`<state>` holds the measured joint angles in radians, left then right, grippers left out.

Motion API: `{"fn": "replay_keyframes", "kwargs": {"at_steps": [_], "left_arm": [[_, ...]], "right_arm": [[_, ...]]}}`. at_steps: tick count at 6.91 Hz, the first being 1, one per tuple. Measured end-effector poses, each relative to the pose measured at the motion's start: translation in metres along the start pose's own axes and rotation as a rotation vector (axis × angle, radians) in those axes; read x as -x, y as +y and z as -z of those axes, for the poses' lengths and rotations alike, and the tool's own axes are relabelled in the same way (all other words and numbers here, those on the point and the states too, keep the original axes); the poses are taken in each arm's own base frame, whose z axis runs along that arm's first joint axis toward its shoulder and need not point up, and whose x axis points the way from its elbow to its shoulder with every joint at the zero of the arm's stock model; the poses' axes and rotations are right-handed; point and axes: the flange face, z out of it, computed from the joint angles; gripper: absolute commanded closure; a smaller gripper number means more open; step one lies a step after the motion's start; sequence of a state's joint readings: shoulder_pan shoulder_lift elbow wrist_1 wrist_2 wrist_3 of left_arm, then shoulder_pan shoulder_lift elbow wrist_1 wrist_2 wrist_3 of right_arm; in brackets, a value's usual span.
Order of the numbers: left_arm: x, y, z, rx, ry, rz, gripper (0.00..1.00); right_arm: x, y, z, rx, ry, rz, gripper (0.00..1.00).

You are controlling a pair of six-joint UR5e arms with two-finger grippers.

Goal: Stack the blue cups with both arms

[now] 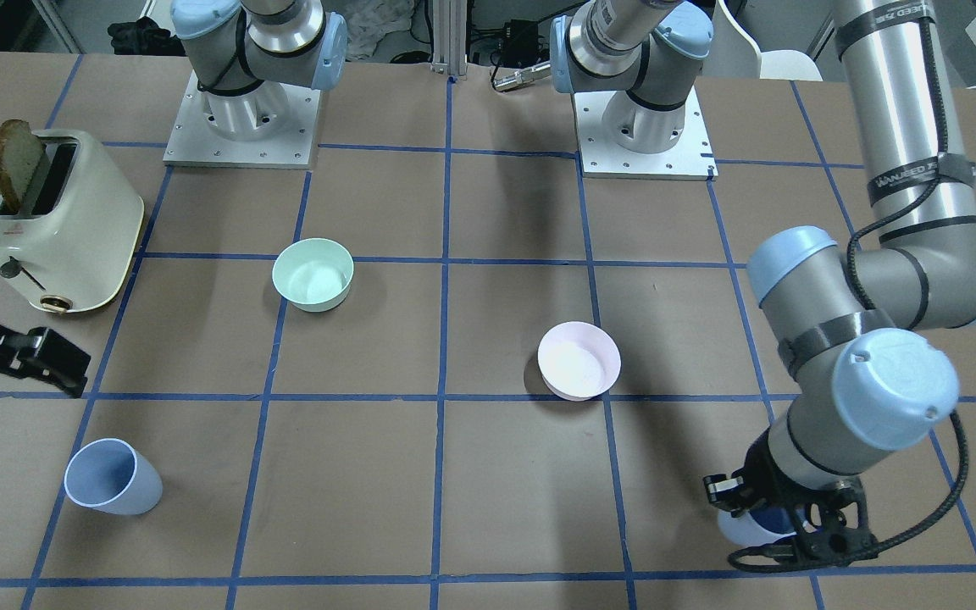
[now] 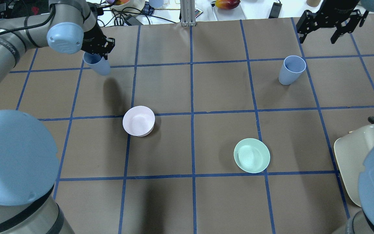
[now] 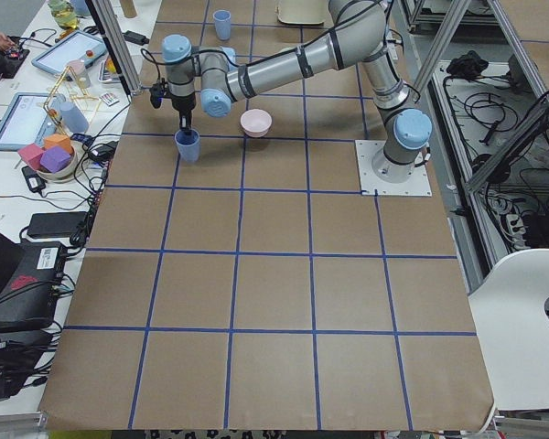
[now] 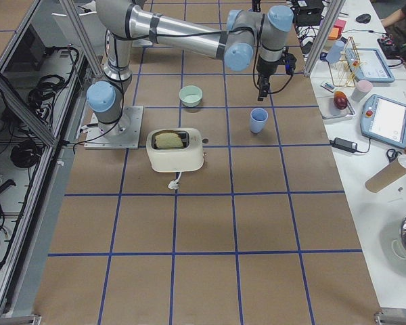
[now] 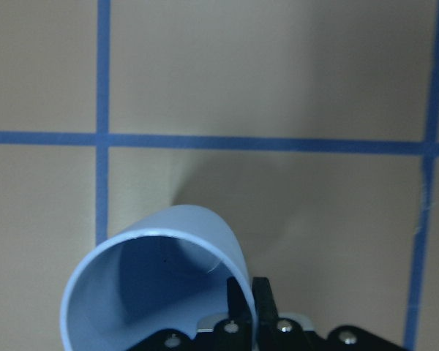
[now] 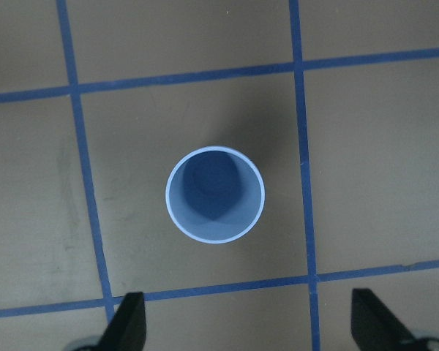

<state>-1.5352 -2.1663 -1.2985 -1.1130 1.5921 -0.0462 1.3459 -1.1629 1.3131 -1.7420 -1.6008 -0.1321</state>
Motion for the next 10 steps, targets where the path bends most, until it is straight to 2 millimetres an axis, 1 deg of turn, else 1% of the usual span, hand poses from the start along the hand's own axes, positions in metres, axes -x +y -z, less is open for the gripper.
{"fn": "replay_keyframes", "kwargs": {"at_steps": [1,2,3,4,5,6,7,8,9,10], "left_arm": [[-0.065,0.003,0.006,-0.027,0.039,-0.014,1.00],[-0.128,0.011,0.005,-0.057,0.071,-0.033,1.00],[-0.181,0.022,-0.001,-0.077,0.097,-0.026,1.00],[-0.228,0.035,-0.007,-0.079,0.120,-0.023,1.00],[-0.262,0.049,-0.008,-0.074,0.133,-0.042,1.00],[-0.278,0.058,-0.006,-0.067,0.134,-0.057,1.00],[-0.283,0.062,-0.008,-0.059,0.126,-0.065,0.99],[-0.285,0.064,-0.013,-0.053,0.121,-0.067,0.42],[-0.285,0.064,-0.017,-0.048,0.114,-0.068,0.00],[-0.285,0.064,-0.019,-0.048,0.105,-0.069,0.00]], "right_arm": [[-0.006,-0.014,-0.027,-0.002,0.004,0.008,0.00],[-0.009,-0.023,-0.050,0.010,0.003,0.024,0.00],[-0.010,-0.029,-0.070,0.031,0.002,0.035,0.00],[-0.011,-0.032,-0.086,0.053,0.004,0.039,0.00],[-0.013,-0.033,-0.096,0.068,0.007,0.042,0.00],[-0.014,-0.034,-0.104,0.080,0.007,0.045,0.00],[-0.016,-0.036,-0.114,0.093,0.005,0.045,0.00],[-0.019,-0.037,-0.123,0.106,0.003,0.040,0.00],[-0.025,-0.038,-0.132,0.119,-0.001,0.033,0.11],[-0.028,-0.038,-0.142,0.133,-0.006,0.027,0.52]]}}
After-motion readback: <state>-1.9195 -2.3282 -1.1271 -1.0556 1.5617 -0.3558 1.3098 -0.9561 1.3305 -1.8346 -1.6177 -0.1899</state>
